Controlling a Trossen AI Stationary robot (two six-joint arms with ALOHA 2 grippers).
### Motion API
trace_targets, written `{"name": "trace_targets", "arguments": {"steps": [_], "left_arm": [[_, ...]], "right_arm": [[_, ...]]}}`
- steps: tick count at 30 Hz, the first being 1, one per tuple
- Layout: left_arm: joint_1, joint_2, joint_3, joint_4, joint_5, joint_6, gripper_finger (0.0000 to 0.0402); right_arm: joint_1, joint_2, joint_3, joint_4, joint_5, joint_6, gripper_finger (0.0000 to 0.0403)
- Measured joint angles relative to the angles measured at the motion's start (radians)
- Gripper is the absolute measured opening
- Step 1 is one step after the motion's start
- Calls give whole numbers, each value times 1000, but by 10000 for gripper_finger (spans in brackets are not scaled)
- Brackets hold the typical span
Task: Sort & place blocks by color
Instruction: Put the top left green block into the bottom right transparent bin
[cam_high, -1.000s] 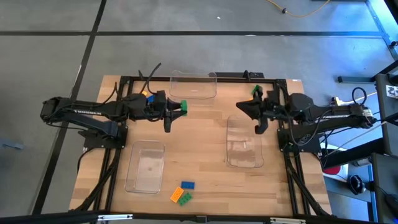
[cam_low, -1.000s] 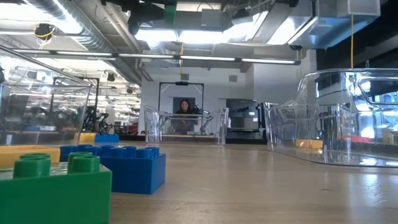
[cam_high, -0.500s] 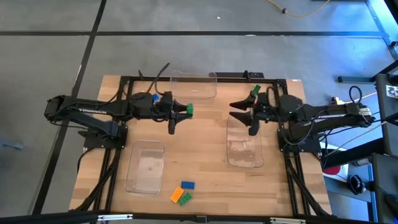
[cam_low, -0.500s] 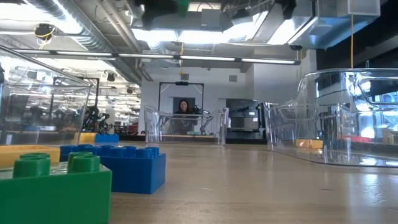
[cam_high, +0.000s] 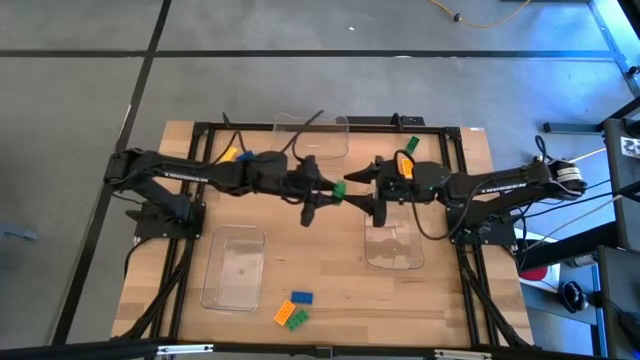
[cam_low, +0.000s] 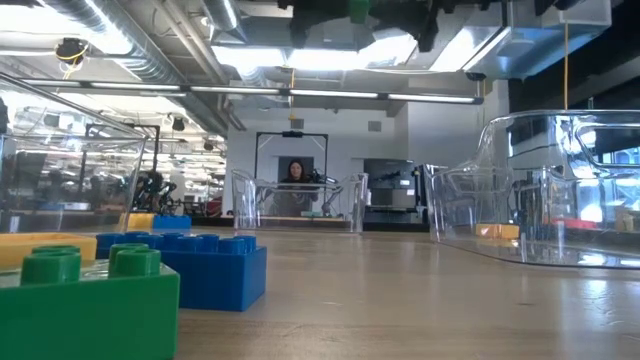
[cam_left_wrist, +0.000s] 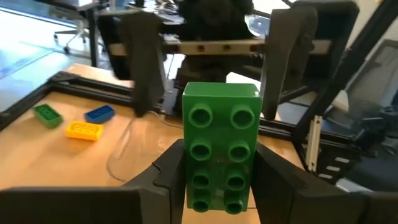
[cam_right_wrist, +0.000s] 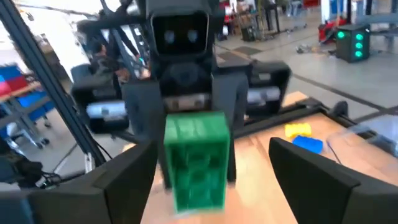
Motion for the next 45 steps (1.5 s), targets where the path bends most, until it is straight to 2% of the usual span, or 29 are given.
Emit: {"name": "trace_targets", "arguments": {"steps": [9,16,26,30,33,36,39,41,45], "left_arm": [[-6,21,3,77,-3,-8,126],[-6,22,3,70,-7,-7,126],[-6,22,3,65,-6,2,126],[-5,22,3,62,-6,-11,128],[5,22,3,57,0,-36,162],[29,-5,2,-13,26,-41,208],[61,-58,2,-130,38,-41,237],[81,-108,-1,-232,36,-34,244],[120,-228,1,-406,25,-6,243]], "right_arm": [[2,20,0,34,-39,0,302],[17,62,0,132,-39,0,249],[17,64,0,121,-36,-4,144],[17,64,0,120,-38,-2,142],[17,59,0,115,-38,0,142],[14,23,-2,49,-37,-4,142],[3,-60,-1,-77,-52,-19,142],[-6,-124,-1,-190,-47,-30,142],[-16,-268,-1,-403,30,-27,142]]}}
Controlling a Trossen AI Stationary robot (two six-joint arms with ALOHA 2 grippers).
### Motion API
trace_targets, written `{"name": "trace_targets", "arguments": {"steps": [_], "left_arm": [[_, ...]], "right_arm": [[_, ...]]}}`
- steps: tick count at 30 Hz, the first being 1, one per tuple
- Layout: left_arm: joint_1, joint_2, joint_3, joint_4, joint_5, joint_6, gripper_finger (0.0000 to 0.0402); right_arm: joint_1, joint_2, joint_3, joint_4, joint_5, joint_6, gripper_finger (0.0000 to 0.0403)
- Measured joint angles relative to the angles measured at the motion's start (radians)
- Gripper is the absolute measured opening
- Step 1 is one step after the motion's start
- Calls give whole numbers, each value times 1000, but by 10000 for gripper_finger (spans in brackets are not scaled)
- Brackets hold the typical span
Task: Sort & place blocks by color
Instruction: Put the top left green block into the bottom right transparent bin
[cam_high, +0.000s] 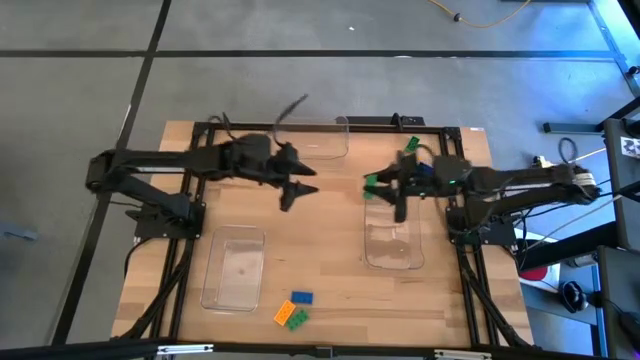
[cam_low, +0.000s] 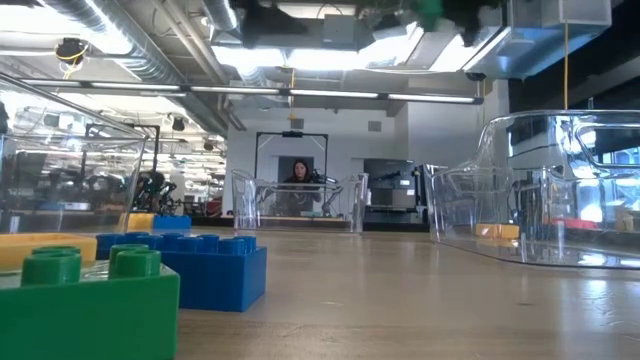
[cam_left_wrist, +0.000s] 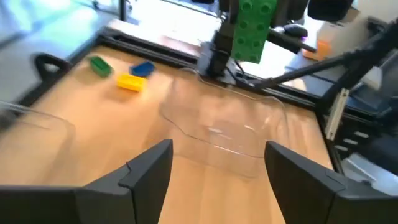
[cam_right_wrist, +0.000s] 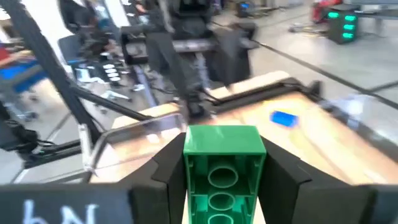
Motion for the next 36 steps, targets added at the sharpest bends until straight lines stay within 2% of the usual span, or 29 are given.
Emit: {"name": "trace_targets", "arguments": {"steps": [4,8,12,16,18,20,24,27,36], "left_arm": [[0,-115,-41,1,-83,45,242],[-32,-225,-171,175,-162,43,242],[-48,-296,-290,347,-190,36,242],[-51,-318,-319,366,-191,17,242],[-51,-318,-321,362,-191,16,242],[-51,-318,-321,363,-190,16,242],[-51,-315,-321,365,-191,16,243],[-51,-312,-322,359,-196,16,243],[-51,-312,-322,362,-218,15,243]], "right_arm": [[5,-130,0,-159,65,25,142],[10,-217,1,-177,101,30,142],[11,-236,1,-172,120,28,142],[11,-205,1,-170,98,89,142],[11,-163,2,-183,53,146,142],[11,-97,22,-268,-4,215,142],[11,86,96,-594,-79,350,142],[11,222,114,-761,-122,407,142],[-10,509,99,-800,-118,441,142]]}}
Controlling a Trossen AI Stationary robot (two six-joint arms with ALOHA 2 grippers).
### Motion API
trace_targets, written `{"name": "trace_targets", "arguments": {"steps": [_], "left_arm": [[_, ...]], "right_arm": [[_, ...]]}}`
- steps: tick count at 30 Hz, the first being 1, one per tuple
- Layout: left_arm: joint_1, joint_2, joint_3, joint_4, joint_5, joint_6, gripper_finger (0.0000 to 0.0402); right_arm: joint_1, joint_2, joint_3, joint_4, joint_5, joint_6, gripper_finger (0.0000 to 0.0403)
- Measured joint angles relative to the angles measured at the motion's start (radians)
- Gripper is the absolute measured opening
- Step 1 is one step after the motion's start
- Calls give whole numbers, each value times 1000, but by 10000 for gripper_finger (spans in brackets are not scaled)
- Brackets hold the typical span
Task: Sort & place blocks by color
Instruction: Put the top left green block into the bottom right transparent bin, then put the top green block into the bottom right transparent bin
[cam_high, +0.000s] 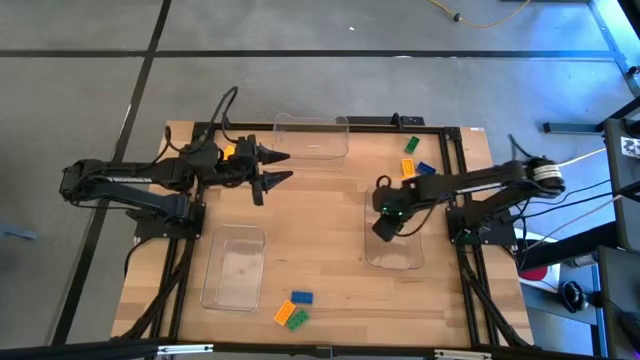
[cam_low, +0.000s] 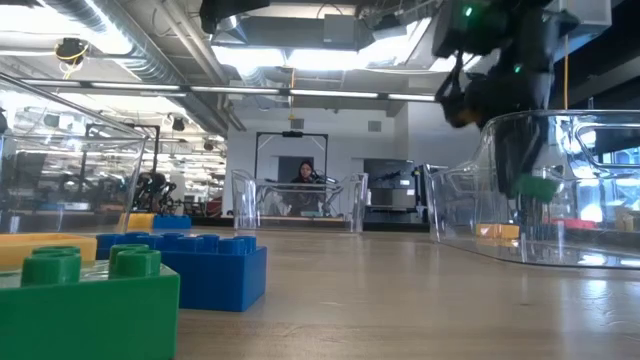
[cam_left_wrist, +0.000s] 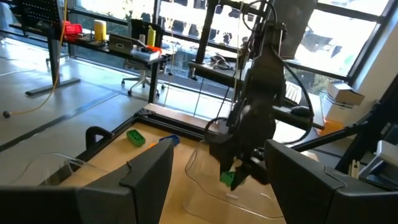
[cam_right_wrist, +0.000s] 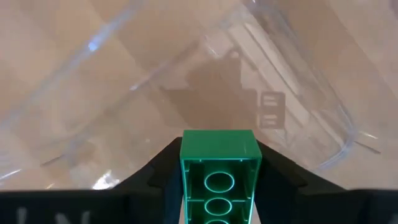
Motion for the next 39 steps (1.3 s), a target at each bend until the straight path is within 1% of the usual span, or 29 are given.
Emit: {"name": "trace_targets", "arguments": {"steps": [6,12,15,18,20,23,26,28,31,34,37,39], "left_arm": [[0,0,0,0,0,0,243],[0,0,0,0,0,0,243],[0,0,0,0,-2,0,243],[0,0,0,0,-7,0,243],[0,0,0,0,-8,0,243],[0,0,0,0,-9,0,243],[0,0,0,0,-10,0,243],[0,0,0,0,-10,1,243],[0,0,0,0,-24,1,243],[0,-2,0,-1,-38,0,243],[0,-5,0,0,-37,0,243],[0,-5,0,-1,-32,0,243]], "right_arm": [[-7,71,0,0,3,-91,153],[-7,78,0,1,2,-134,157],[-7,78,0,2,3,-143,168],[-7,78,0,1,-11,-158,193],[-7,78,0,1,-41,-162,215],[-6,78,0,-3,-50,-185,251],[-6,79,28,-68,-60,-235,286],[-6,69,59,-145,-61,-274,299],[1,15,95,-235,-60,-315,304],[26,-98,98,-224,-57,-312,304],[57,-239,64,-120,-32,-259,304],[77,-340,20,8,-10,-199,305]]}}
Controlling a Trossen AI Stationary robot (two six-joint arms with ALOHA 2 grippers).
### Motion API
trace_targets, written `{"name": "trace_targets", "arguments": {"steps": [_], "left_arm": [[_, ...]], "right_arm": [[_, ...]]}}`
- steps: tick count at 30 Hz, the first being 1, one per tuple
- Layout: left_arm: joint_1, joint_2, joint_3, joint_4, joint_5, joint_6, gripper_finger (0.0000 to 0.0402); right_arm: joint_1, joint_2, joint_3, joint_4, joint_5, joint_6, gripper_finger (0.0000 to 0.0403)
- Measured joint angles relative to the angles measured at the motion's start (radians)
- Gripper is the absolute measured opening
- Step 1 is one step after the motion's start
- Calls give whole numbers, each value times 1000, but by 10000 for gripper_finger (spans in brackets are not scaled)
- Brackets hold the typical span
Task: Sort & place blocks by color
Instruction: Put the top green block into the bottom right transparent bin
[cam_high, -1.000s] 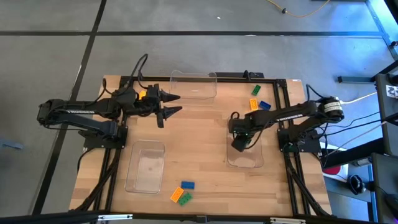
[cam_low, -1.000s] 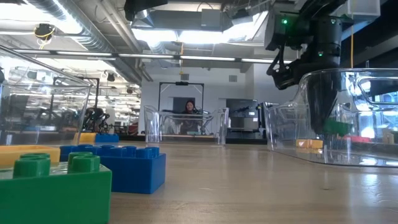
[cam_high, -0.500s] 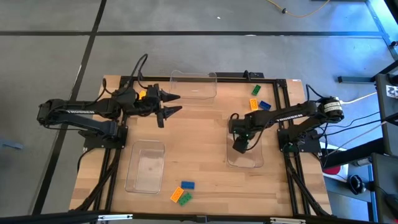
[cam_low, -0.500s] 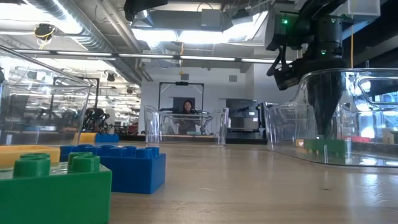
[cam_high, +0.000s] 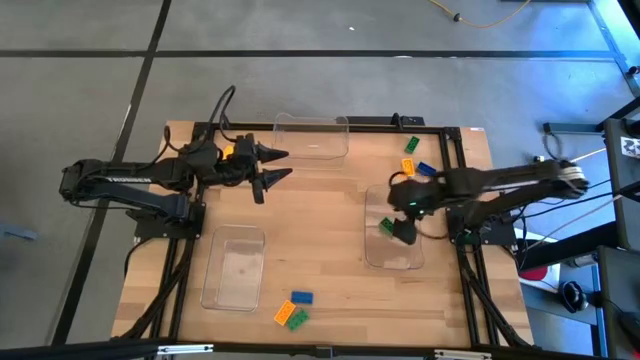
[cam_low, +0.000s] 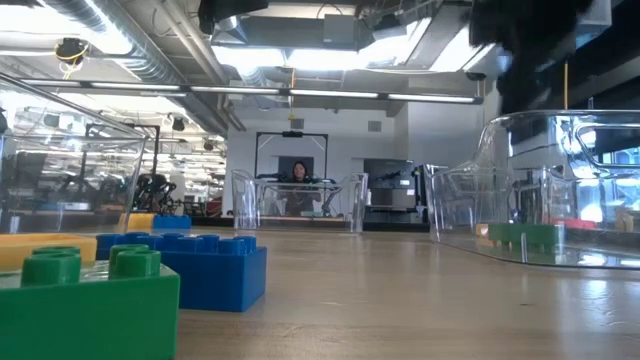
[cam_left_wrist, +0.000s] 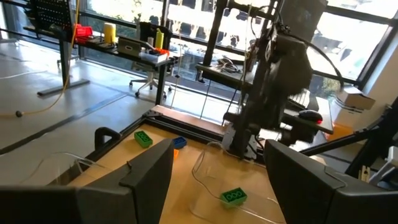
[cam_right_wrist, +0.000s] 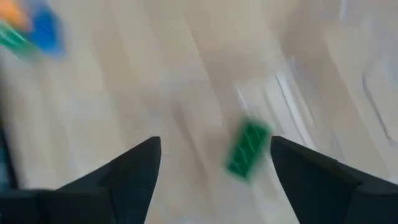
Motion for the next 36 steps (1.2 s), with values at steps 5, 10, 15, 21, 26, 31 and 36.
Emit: {"name": "trace_targets", "arguments": {"steps": [5,10,15,21,26,31,36], "left_arm": [[0,0,0,0,10,-1,243],[0,0,0,1,10,-3,243],[0,0,0,2,52,-2,243],[0,0,0,2,61,-3,243],[0,0,0,2,56,-4,243],[-1,0,0,2,71,-47,243],[-1,0,0,2,80,-51,243]], "right_arm": [[36,-200,-140,459,119,94,305],[38,-275,-225,863,246,-47,305],[38,-278,-228,948,290,-175,305],[38,-278,-229,944,292,-165,305],[38,-278,-229,943,292,-161,305],[38,-278,-229,943,292,-156,305],[38,-278,-229,943,292,-138,305]]}}
